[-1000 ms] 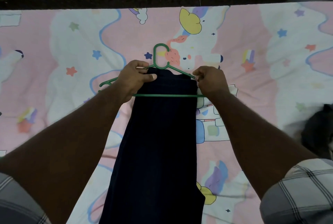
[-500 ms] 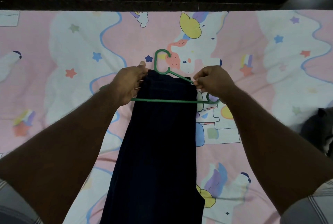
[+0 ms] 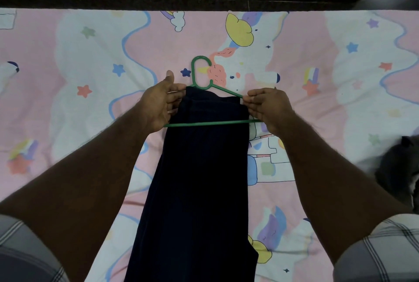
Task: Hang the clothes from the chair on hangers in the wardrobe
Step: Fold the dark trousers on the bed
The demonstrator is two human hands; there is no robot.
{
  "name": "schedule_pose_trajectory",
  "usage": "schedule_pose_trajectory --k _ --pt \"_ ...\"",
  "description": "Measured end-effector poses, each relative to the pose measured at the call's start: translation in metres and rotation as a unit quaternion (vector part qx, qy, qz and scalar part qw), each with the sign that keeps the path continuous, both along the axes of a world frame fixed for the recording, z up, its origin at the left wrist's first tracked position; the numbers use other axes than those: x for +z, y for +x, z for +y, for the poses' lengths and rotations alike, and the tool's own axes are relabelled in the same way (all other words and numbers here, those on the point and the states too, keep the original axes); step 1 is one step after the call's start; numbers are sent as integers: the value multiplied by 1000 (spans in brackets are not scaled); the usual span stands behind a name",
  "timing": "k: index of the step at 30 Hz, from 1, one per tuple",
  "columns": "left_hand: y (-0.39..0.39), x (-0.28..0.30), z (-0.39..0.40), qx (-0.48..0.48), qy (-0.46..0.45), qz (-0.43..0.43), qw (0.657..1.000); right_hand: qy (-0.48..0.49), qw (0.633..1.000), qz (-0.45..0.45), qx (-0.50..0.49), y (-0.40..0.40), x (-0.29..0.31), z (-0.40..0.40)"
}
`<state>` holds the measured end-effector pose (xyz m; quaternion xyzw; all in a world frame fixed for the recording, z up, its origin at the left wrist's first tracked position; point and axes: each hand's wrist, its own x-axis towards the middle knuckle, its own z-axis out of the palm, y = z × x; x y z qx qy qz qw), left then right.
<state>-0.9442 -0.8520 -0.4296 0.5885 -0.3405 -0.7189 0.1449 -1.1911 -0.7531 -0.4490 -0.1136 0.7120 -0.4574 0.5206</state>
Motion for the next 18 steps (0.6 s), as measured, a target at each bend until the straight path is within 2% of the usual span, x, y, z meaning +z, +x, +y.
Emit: schedule_pose_trajectory --k 6,11,18 --pt "0 -1 4 44 18 28 998 -14 990 -125 -60 -3 3 0" --pt "-5 1 11 30 21 26 999 -21 987 -144 -64 -7 6 0" --pt "-3 -4 20 56 26 42 997 -26 982 -182 -48 -5 -3 17"
